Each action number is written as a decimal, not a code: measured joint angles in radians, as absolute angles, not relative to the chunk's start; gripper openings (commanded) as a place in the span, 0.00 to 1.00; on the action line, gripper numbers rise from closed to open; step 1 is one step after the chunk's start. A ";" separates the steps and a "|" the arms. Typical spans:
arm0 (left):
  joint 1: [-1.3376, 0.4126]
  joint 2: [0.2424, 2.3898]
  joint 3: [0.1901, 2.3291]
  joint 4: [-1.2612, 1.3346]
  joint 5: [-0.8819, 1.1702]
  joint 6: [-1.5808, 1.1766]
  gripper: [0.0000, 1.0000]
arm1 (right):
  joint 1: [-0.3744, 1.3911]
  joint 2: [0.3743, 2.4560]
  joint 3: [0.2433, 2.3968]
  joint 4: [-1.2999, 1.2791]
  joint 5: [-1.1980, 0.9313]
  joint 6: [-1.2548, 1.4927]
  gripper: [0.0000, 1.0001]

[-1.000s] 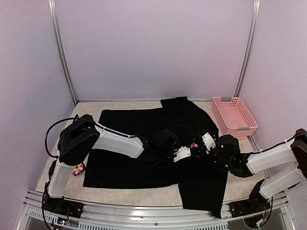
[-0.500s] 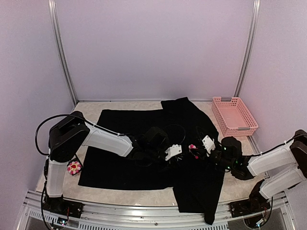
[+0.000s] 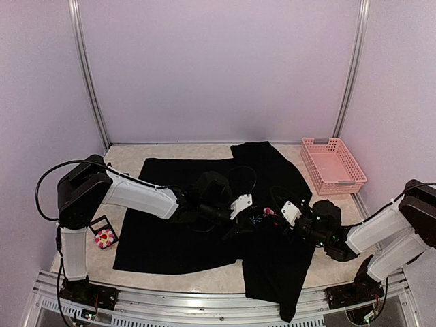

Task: Pin the brooch onto the clothing
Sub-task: Cross the brooch on the flattened clothing.

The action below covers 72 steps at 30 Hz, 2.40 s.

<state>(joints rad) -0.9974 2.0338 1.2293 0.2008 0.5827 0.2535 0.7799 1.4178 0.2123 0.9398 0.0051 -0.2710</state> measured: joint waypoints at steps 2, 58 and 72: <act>-0.993 2.034 1.229 0.210 0.594 0.245 0.00 | 0.805 1.455 0.212 0.949 0.030 -0.292 0.00; -1.003 1.976 1.140 0.286 0.538 0.140 0.00 | 0.802 1.468 0.154 1.179 -0.310 0.181 0.00; -1.006 2.004 1.163 0.295 0.535 0.115 0.00 | 0.802 1.494 0.205 1.156 -0.306 0.234 0.00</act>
